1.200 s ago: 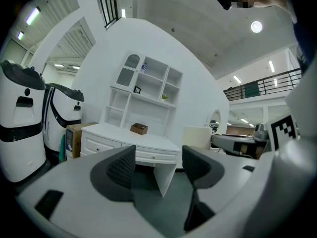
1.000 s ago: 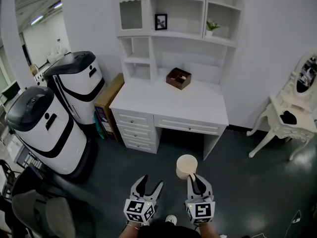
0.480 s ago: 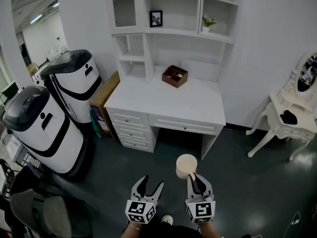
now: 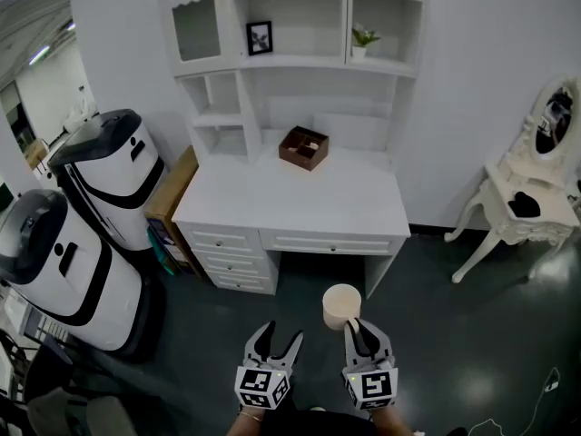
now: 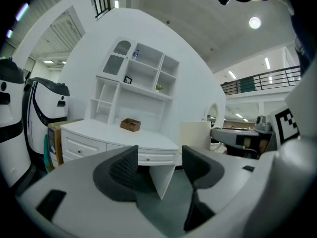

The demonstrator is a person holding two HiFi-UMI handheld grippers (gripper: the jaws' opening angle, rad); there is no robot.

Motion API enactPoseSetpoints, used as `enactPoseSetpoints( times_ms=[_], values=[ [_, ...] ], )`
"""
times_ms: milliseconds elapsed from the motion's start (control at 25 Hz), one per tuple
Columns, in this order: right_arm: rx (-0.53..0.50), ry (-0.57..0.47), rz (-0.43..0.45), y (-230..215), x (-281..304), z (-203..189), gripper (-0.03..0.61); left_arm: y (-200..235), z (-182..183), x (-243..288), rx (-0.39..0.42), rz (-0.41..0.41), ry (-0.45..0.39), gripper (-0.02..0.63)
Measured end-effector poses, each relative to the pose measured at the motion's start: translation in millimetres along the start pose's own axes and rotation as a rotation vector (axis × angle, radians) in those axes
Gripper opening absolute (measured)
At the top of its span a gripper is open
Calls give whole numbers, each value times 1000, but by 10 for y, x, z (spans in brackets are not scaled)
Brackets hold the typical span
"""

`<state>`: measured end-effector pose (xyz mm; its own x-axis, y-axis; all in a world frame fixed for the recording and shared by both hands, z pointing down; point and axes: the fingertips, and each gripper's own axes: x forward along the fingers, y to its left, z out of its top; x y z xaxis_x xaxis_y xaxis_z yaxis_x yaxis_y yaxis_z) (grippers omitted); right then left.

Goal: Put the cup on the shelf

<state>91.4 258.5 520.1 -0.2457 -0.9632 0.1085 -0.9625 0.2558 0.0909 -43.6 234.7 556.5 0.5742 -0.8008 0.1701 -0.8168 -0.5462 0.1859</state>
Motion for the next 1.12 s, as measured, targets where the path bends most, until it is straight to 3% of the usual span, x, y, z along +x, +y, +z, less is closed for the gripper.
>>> enactPoseSetpoints(
  times_ms=[520,1120],
  values=[
    [4,-4,-92,73,1380,255,57,1105,517,1004,69,-108,3,273],
    [18,36,-127,282,2167,252,57,1820,656,1383,67,-142,23,262]
  ],
)
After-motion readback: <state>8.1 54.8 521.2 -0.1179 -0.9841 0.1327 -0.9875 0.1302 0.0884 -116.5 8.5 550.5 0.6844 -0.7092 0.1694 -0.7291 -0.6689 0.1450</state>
